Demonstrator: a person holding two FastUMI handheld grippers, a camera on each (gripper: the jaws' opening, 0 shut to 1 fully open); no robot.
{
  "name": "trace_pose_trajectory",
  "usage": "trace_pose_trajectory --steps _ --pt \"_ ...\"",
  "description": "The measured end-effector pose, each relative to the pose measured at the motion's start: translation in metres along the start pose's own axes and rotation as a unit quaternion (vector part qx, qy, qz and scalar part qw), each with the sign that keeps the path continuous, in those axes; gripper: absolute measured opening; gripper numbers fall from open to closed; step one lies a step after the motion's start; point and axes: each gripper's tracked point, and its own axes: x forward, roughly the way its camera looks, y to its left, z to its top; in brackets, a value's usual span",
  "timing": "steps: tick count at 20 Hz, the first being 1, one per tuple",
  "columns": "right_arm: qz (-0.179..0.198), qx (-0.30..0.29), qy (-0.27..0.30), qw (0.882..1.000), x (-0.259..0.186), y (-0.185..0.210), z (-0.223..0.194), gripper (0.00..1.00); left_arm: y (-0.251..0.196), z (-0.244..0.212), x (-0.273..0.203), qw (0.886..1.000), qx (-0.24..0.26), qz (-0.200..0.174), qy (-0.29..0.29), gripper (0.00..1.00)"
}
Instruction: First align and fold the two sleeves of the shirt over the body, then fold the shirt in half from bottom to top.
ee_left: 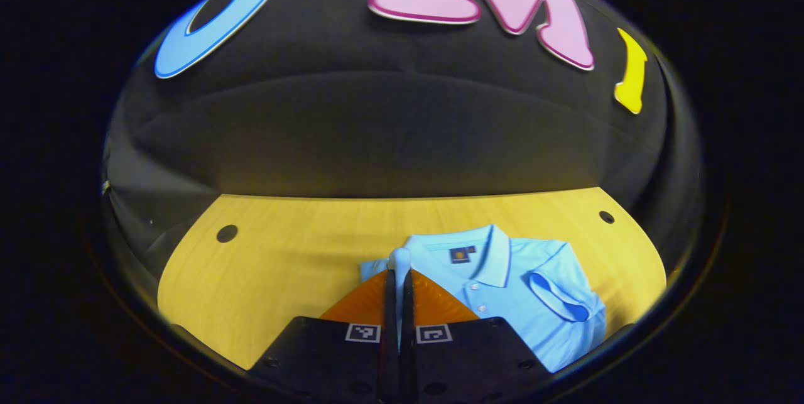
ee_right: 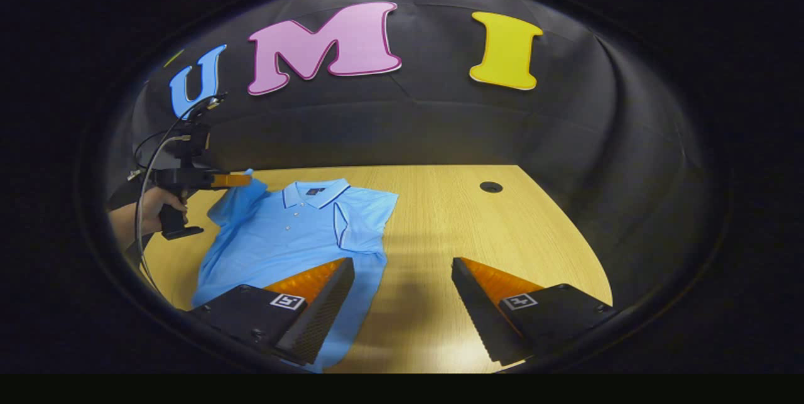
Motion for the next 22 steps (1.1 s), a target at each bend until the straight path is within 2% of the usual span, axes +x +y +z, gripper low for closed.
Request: trace_pose_trajectory --steps 1,4,6,7,8,10,13,18,22 --pt "-0.001 0.002 -0.002 1.0 -0.003 -0.002 0.001 0.97 -0.014 -0.004 0.0 1.0 -0.004 -0.009 0.006 0.06" --pt "-0.008 0.012 -0.007 1.0 -0.011 -0.009 -0.002 0.97 -0.054 -0.019 0.005 0.998 -0.037 -0.046 0.028 0.07" --pt "-0.013 0.019 -0.006 1.0 -0.02 -0.012 -0.008 0.97 -0.079 -0.027 0.003 0.994 -0.066 -0.081 0.036 0.12" --pt "-0.018 0.021 -0.005 1.0 -0.025 -0.014 -0.011 0.98 -0.087 -0.027 -0.003 0.992 -0.079 -0.096 0.033 0.19" --pt "-0.021 0.022 -0.004 1.0 -0.03 -0.014 -0.014 0.98 -0.092 -0.027 -0.01 0.99 -0.088 -0.111 0.027 0.19" --pt "-0.027 0.026 0.002 0.999 -0.042 -0.011 -0.026 0.97 -0.096 -0.029 -0.033 0.987 -0.087 -0.137 0.013 0.51" --pt "-0.019 0.041 0.016 0.999 -0.065 0.009 -0.046 0.96 -0.077 -0.037 -0.084 0.989 -0.06 -0.133 -0.012 0.95" --pt "0.001 0.066 0.055 0.996 -0.112 0.054 -0.089 0.96 -0.035 -0.079 -0.2 0.994 -0.037 -0.1 -0.02 0.97" --pt "0.001 0.034 0.08 0.996 -0.141 0.076 -0.125 0.96 -0.015 -0.139 -0.269 0.995 -0.028 -0.093 0.007 0.97"
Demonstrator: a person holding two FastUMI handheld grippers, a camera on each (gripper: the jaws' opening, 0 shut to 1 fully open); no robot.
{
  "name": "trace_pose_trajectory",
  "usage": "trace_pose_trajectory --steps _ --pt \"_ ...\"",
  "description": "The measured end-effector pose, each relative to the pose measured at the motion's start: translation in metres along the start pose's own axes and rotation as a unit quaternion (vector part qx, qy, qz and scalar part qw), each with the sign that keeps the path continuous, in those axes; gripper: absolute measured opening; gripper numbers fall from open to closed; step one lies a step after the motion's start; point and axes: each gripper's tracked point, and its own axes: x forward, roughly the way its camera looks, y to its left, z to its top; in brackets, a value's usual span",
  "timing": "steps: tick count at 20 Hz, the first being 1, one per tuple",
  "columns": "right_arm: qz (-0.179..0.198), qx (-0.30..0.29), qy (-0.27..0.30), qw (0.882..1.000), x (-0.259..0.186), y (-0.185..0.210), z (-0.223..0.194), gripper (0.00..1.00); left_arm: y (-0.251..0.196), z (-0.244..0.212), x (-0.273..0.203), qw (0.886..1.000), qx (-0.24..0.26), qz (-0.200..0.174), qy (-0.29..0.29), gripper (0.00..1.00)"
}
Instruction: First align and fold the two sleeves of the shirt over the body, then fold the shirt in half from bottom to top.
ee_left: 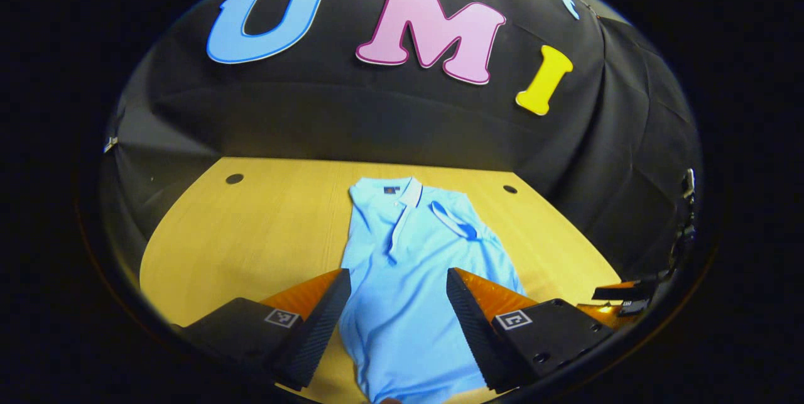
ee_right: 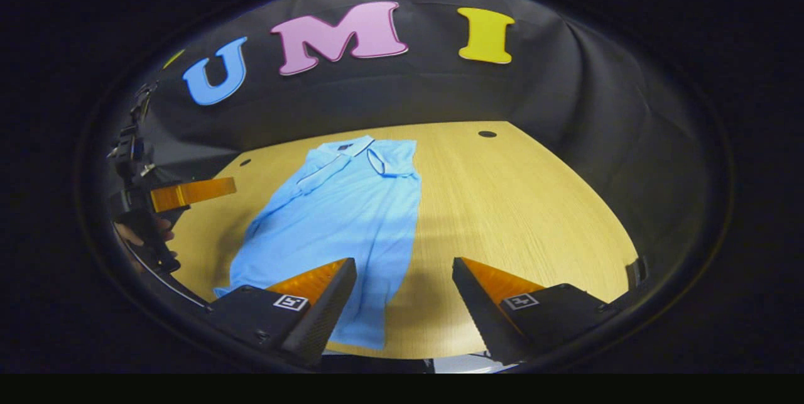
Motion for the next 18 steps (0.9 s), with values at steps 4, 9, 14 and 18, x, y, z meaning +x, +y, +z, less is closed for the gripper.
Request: trace_pose_trajectory --steps 4,9,14,18 --pt "0.013 0.008 0.018 1.0 -0.007 0.02 -0.028 0.92 0.007 -0.07 -0.034 0.999 -0.006 0.009 0.048 0.98" --pt "0.018 0.016 0.047 0.999 0.002 0.037 -0.064 0.96 0.008 -0.124 -0.044 0.996 -0.006 0.03 0.082 0.98" --pt "0.014 0.029 0.089 0.996 0.012 0.045 -0.103 0.97 0.013 -0.157 -0.044 0.991 -0.025 0.057 0.115 0.98" --pt "0.01 0.01 0.08 0.997 0.013 0.045 -0.104 0.98 0.013 -0.178 -0.045 0.988 0.019 0.08 0.134 0.99"
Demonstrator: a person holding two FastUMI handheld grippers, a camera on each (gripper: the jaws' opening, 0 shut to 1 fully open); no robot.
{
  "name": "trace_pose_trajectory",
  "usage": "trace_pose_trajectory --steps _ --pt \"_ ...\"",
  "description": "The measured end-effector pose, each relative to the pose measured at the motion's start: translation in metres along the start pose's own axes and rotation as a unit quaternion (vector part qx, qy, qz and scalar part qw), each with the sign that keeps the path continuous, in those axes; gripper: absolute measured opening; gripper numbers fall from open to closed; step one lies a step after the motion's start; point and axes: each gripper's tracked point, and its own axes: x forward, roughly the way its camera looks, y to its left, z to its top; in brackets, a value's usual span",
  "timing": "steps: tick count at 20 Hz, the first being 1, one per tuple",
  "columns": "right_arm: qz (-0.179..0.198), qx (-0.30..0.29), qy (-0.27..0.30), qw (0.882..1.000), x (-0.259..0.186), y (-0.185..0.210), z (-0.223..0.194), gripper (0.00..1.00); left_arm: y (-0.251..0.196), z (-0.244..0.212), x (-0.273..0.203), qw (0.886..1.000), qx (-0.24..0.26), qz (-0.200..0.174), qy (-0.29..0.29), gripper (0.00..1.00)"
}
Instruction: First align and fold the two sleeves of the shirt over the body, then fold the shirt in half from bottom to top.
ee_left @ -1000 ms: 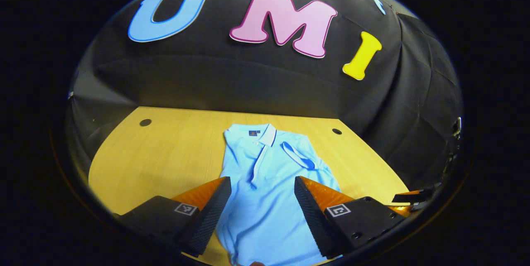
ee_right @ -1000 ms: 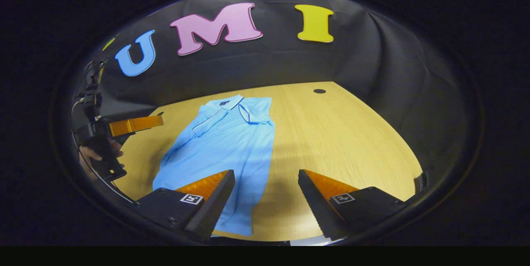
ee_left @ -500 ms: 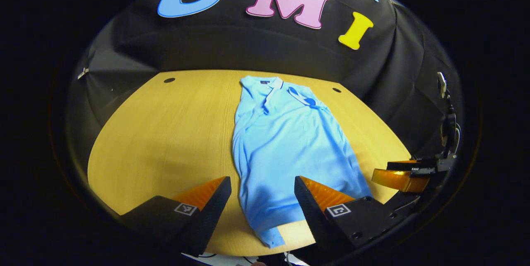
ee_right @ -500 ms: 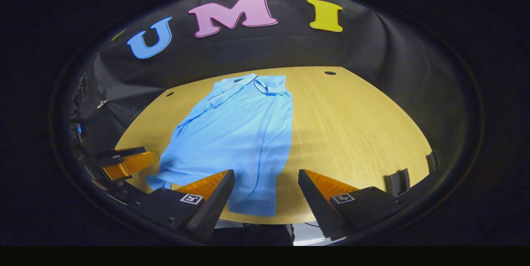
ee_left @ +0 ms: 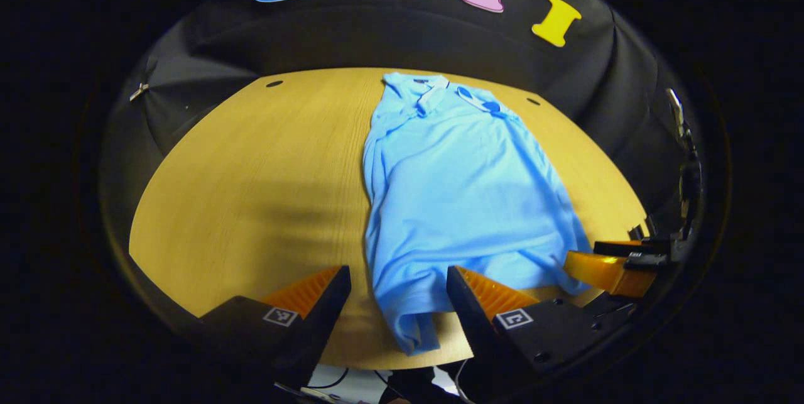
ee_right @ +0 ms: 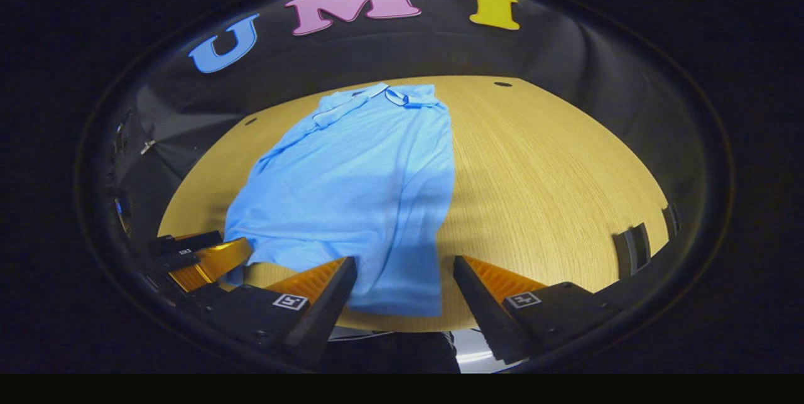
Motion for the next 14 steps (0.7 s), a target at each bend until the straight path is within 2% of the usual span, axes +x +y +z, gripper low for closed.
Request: trace_pose_trajectory --steps 2,3,4,5,6,7,8,9,10,11,14 --pt "-0.022 -0.031 0.002 0.999 0.002 -0.008 -0.002 0.93 -0.005 -0.002 0.001 1.0 0.025 0.004 -0.003 0.97" --pt "-0.025 -0.04 0.0 0.999 0.004 -0.009 -0.001 0.8 -0.009 -0.003 0.001 1.0 0.022 0.001 0.001 0.96" --pt "-0.024 -0.039 0.001 0.999 0.007 -0.008 0.0 0.66 -0.01 -0.003 0.0 1.0 0.025 0.002 -0.002 0.84" --pt "-0.022 -0.036 0.0 0.999 0.007 -0.008 0.0 0.64 -0.014 -0.004 0.001 1.0 0.025 -0.002 0.002 0.78" --pt "-0.021 -0.03 0.002 0.999 0.006 -0.009 0.0 0.43 -0.017 -0.003 0.002 1.0 0.026 -0.004 0.004 0.73" --pt "-0.016 -0.025 0.002 1.0 0.007 -0.009 0.001 0.29 -0.02 -0.003 0.002 1.0 0.025 -0.005 0.007 0.67" --pt "-0.011 -0.021 0.006 1.0 0.006 -0.007 0.002 0.27 -0.024 -0.001 0.0 1.0 0.021 -0.008 0.009 0.61" --pt "-0.007 -0.021 0.005 1.0 0.008 -0.008 0.002 0.07 -0.026 -0.002 0.001 1.0 0.016 -0.011 0.011 0.35" --pt "-0.001 -0.028 0.005 1.0 0.007 -0.007 0.002 0.05 -0.029 0.0 0.002 1.0 0.014 -0.013 0.012 0.24" --pt "0.004 -0.031 0.007 0.999 0.007 -0.007 0.002 0.11 -0.03 0.001 0.003 1.0 0.013 -0.016 0.012 0.16" --pt "0.033 -0.025 0.01 0.999 0.009 -0.004 0.004 0.06 -0.032 0.003 0.003 1.0 0.01 -0.025 0.017 0.07"
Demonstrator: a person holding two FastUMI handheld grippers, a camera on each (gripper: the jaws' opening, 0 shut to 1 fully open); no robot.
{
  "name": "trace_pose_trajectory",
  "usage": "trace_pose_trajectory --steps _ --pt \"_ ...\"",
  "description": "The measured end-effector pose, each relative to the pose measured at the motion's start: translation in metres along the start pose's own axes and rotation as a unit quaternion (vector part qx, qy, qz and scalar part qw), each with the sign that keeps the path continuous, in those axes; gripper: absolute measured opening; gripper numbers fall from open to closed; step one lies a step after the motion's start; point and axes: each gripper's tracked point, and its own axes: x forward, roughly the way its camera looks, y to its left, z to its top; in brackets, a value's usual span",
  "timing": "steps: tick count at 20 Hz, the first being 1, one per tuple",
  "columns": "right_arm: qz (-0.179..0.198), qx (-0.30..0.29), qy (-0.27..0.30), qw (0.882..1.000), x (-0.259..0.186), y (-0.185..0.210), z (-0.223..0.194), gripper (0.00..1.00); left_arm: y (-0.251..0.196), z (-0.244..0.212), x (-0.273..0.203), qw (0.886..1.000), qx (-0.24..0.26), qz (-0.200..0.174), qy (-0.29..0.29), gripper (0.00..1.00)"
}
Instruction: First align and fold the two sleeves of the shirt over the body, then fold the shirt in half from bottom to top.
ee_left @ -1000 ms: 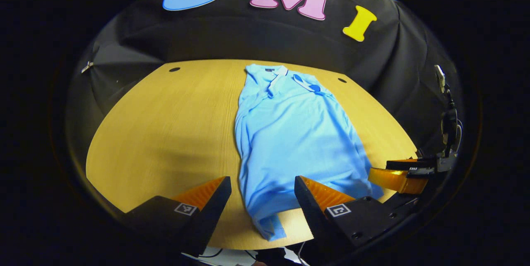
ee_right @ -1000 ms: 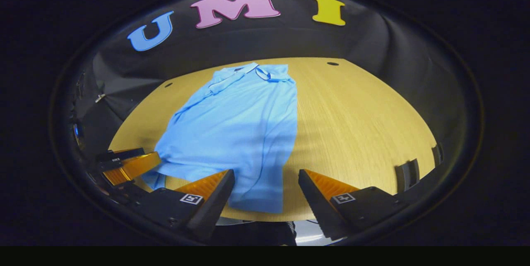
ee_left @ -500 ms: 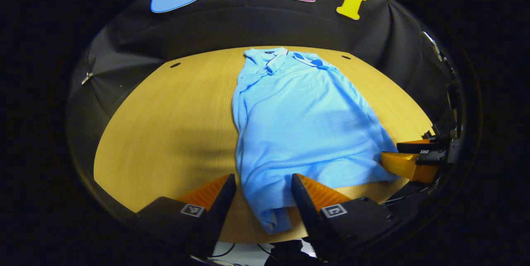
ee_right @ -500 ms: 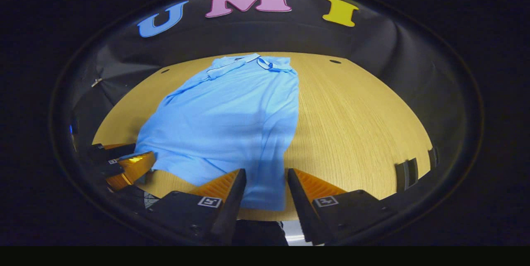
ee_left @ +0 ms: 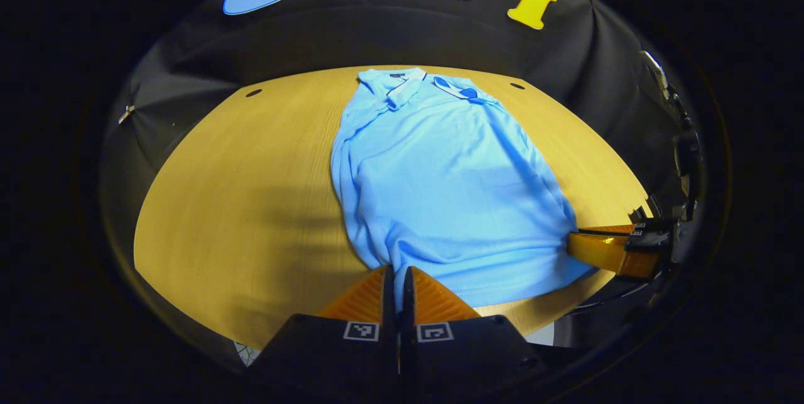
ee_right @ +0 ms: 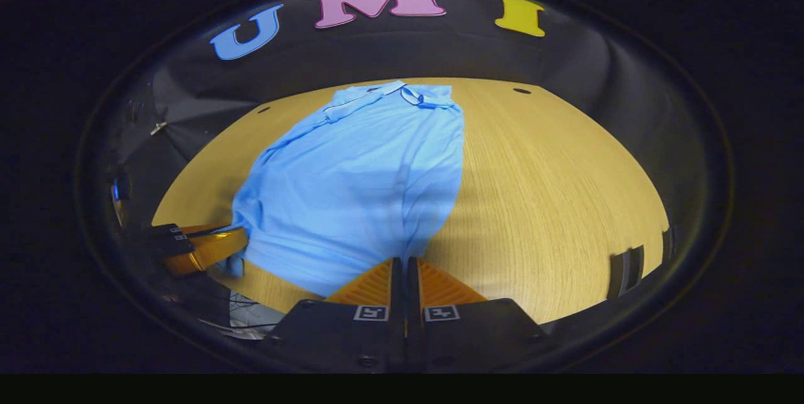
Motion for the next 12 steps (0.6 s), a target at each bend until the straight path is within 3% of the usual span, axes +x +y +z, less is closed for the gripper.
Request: trace_pose_trajectory --steps 1,3,9,10,12 --pt "0.008 0.004 0.0 1.0 -0.003 -0.001 0.0 0.0 0.0 0.001 0.0 1.0 -0.003 -0.002 0.002 0.07" --pt "0.014 0.007 -0.011 1.0 -0.006 -0.002 0.009 0.05 -0.002 0.004 -0.003 1.0 0.0 -0.007 0.002 0.06" --pt "0.031 -0.008 -0.052 0.998 -0.024 0.002 0.06 0.0 -0.011 0.044 -0.034 1.0 -0.004 -0.018 -0.026 0.06" --pt "0.033 -0.006 -0.058 0.998 -0.026 0.003 0.071 0.1 -0.011 0.055 -0.038 0.999 -0.005 -0.017 -0.031 0.06" --pt "0.034 -0.001 -0.075 0.997 -0.028 0.001 0.095 0.0 -0.011 0.081 -0.036 0.999 -0.005 -0.017 -0.043 0.06"
